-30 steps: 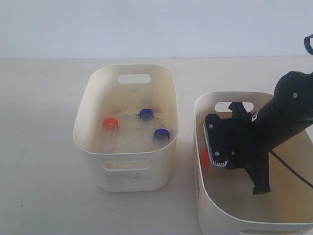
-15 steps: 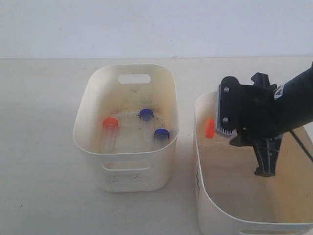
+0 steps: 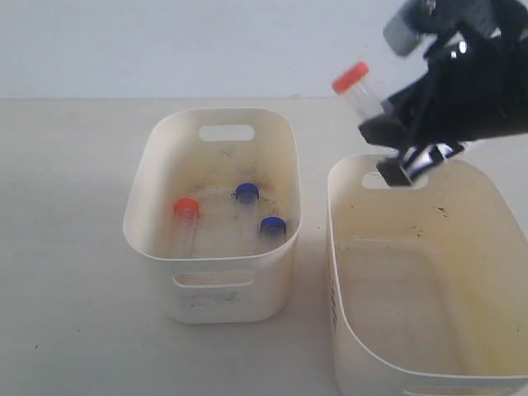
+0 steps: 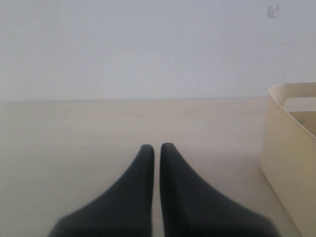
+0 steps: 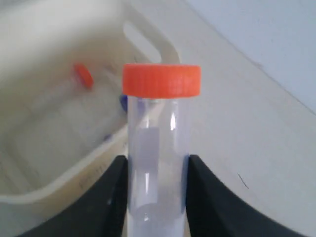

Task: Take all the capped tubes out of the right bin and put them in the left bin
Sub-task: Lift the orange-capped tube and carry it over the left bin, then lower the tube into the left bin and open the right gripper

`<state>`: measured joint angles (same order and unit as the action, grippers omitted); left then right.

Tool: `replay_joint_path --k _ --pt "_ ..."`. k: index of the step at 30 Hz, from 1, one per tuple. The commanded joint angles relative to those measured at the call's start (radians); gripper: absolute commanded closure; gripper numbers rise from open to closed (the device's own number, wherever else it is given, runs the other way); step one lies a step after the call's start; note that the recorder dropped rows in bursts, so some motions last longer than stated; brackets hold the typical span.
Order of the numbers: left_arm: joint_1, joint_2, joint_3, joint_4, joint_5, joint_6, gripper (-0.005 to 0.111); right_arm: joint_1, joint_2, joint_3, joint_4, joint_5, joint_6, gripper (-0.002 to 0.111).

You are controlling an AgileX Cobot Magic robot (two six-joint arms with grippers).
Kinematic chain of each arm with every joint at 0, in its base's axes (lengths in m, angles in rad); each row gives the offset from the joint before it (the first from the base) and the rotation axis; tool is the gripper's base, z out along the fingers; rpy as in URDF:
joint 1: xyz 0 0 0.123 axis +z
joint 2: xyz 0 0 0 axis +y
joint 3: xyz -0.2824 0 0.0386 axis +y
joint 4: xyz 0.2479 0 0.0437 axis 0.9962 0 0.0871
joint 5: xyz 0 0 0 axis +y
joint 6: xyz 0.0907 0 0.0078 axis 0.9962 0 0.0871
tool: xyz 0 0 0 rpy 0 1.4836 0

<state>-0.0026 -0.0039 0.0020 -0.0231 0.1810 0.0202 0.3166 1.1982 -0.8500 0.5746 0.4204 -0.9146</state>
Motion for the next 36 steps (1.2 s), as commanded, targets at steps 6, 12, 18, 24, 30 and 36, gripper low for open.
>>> replay_joint_path --k 6,12,18,24,30,36 --pt "-0.007 0.004 -0.002 -0.003 -0.007 -0.004 0.103 0.235 0.094 -0.119 0.604 -0.156 0.011 0.108" --pt "-0.007 0.004 -0.002 -0.003 -0.007 -0.004 0.103 0.356 0.281 -0.184 0.620 -0.315 0.032 0.108" --pt "-0.007 0.004 -0.002 -0.003 -0.007 -0.004 0.103 0.361 0.408 -0.211 0.620 -0.340 0.140 0.108" --pt "-0.007 0.004 -0.002 -0.003 -0.007 -0.004 0.103 0.361 0.439 -0.211 0.620 -0.350 0.157 0.103" --pt "-0.007 0.004 -0.002 -0.003 -0.007 -0.004 0.103 0.361 0.468 -0.211 0.620 -0.362 0.157 0.056" --pt "-0.007 0.004 -0.002 -0.003 -0.007 -0.004 0.103 0.361 0.488 -0.211 0.620 -0.368 0.147 0.041"
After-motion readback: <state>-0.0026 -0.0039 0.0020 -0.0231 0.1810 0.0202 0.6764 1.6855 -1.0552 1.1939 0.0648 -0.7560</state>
